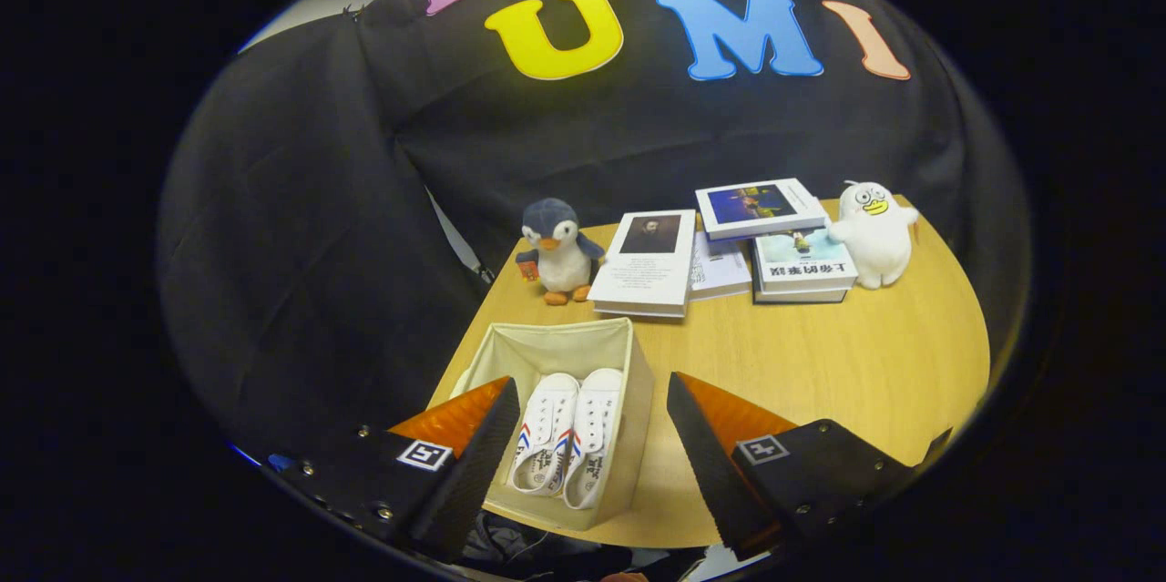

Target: Open the storage box then place both shoes into the box .Put the left shoe in first, then the right shoe, with the right side of both shoes facing outward in a uniform manner.

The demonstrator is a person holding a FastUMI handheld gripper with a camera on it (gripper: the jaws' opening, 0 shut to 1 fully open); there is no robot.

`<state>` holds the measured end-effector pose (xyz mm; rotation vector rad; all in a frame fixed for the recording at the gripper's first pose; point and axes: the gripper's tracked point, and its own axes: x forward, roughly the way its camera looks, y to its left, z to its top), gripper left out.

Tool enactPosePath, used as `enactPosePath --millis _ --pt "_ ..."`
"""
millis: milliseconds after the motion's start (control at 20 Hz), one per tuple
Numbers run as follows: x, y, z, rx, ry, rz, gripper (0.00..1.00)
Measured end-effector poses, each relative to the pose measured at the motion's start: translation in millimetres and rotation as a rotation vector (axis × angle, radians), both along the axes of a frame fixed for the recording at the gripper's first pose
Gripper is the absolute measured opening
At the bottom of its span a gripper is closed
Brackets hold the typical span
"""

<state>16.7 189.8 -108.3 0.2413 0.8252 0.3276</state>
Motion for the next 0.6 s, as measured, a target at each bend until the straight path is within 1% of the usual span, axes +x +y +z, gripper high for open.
enactPosePath --millis 250,400,600 --pt "5.2 -76.8 34.0 -0.076 -0.139 -0.054 0.98" --pt "5.0 -121.9 55.6 -0.106 -0.223 -0.106 0.98" --pt "0.1 -176.5 81.4 -0.174 -0.378 -0.156 0.98"
